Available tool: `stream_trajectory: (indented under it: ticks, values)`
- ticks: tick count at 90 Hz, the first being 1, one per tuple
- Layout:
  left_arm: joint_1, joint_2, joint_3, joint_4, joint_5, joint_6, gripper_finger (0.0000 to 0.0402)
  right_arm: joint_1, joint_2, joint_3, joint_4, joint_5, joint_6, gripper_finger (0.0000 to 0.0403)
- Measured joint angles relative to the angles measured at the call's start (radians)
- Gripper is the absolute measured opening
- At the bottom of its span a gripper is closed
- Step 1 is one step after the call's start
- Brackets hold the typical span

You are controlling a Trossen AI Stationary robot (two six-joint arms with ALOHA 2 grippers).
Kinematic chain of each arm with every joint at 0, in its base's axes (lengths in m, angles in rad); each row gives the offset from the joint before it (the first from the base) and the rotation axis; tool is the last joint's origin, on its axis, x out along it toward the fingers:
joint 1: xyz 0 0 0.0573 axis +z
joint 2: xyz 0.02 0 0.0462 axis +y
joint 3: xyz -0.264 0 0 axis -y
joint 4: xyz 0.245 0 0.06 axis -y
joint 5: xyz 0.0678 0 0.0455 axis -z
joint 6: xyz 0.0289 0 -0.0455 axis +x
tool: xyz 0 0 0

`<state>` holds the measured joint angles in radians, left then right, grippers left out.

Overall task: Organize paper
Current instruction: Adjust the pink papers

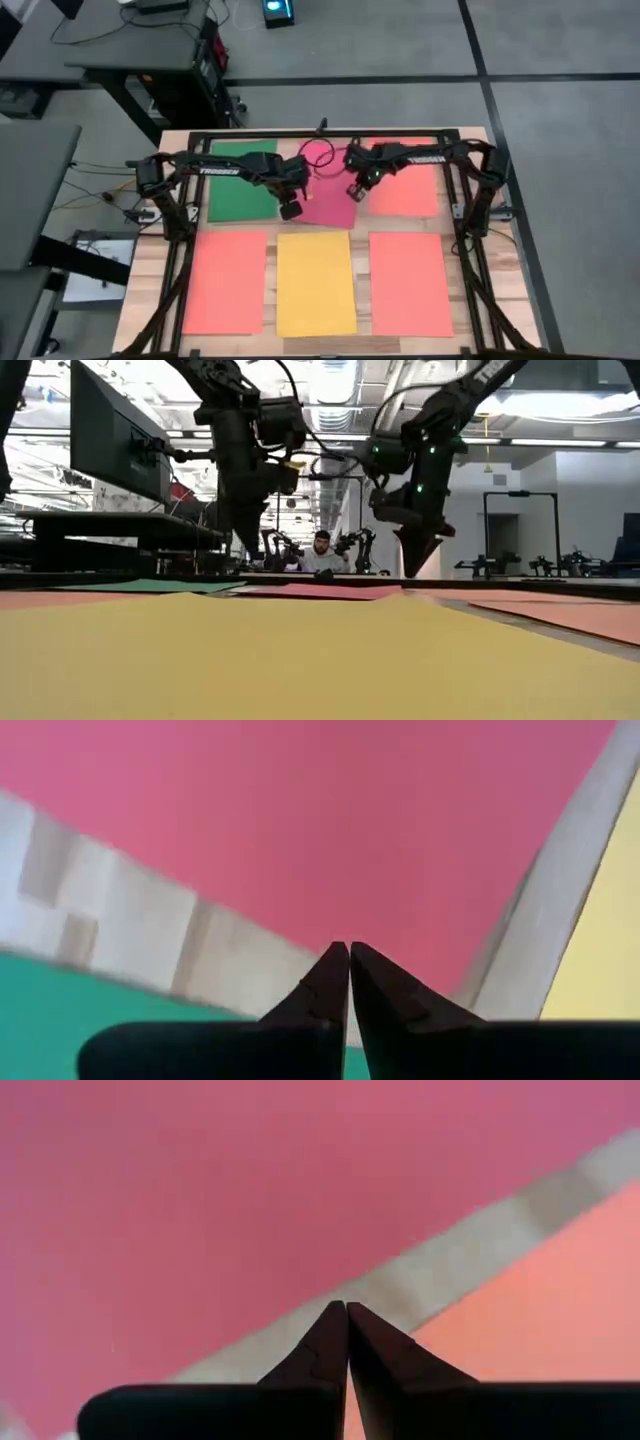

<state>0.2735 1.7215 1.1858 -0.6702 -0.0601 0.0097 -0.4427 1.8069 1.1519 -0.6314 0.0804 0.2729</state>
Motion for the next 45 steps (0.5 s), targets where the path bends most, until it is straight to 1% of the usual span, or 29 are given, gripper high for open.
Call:
stream_trajectory:
  ticks: [10,20,33,40,45]
  values:
    - [-0.007,0.0,0.001,0.048,0.004,0.037,0.0,-0.062,0.0,0.0,0.036,0.0,0.0,0.0]
    - [-0.014,0.0,0.001,0.101,0.046,0.07,0.0,-0.103,0.0,0.0,0.063,0.0,-0.007,0.0]
    - [-0.03,0.0,0.001,0.177,0.101,0.132,0.0,-0.125,0.023,0.0,0.104,-0.001,-0.009,0.0]
    - [-0.039,0.004,0.001,0.199,0.108,0.15,0.0,-0.125,0.057,0.017,0.125,-0.003,-0.009,0.0]
    - [-0.043,0.007,0.001,0.208,0.109,0.152,0.0,-0.128,0.083,0.02,0.11,-0.002,-0.016,0.0]
